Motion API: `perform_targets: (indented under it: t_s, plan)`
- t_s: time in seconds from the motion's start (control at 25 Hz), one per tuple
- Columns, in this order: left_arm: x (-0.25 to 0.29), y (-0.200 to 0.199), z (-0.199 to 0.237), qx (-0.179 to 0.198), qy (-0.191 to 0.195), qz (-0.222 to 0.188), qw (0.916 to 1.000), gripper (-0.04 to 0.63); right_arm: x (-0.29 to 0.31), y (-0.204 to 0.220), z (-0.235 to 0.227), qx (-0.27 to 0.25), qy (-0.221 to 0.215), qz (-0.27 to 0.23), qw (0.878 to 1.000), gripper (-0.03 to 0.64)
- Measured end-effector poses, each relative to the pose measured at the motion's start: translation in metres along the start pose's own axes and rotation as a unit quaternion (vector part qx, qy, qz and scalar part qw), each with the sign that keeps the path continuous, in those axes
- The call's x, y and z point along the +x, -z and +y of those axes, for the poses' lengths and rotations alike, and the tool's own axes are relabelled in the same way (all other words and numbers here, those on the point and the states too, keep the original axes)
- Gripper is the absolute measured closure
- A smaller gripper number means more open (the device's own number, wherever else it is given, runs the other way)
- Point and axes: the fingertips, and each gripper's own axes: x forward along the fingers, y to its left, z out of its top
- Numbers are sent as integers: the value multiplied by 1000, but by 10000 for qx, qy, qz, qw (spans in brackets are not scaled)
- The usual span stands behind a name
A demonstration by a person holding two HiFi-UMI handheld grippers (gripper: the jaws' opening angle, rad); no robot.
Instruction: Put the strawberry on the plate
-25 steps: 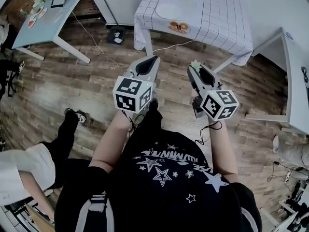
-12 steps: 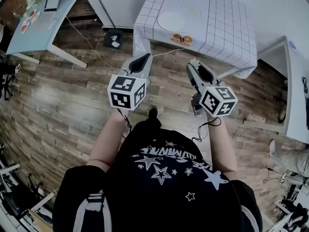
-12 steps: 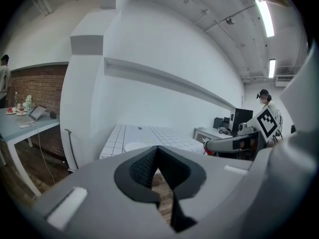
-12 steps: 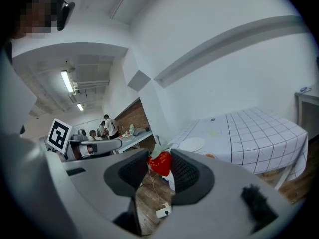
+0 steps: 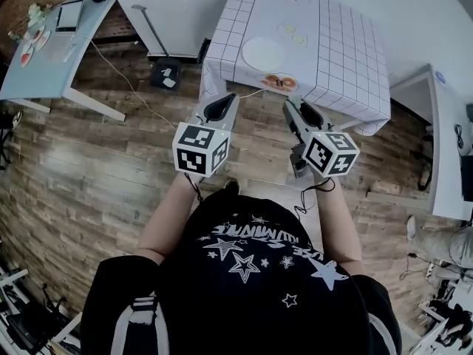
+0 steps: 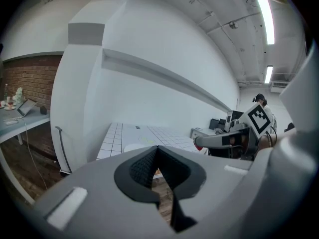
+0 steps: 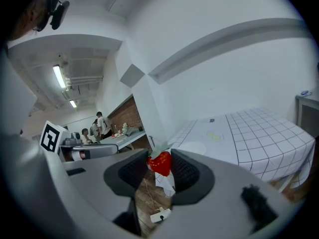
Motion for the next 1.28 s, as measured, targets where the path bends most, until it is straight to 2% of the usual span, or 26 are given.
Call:
perform_targets:
  t_s: [0.2,0.4,0.56,0.68,1.0,1.28]
  plan:
    - [12,-10,15,-70,148,-85,9998,586,21,-9,3,109,144,1,9998,470]
    - [13,-8,15,-21,298,-212,9993,586,26,0,4,-12,203,135,9997,471]
    - [12,-3,22,-135,179,-181,9996,586,29,-1,-2,21,210,101,9997,471]
    - [9,7,20,-46,114,-234,9997,586,32,10,-4,-5,118,88,9999,471]
    - [23,-7,49,42,-221,-254,9994,586,73,3,-13,-64,-192,154,9997,469]
    - [65,-18,67,-13,-384,-7,9993,586,112,-10,-53,41,-290,414,9987,469]
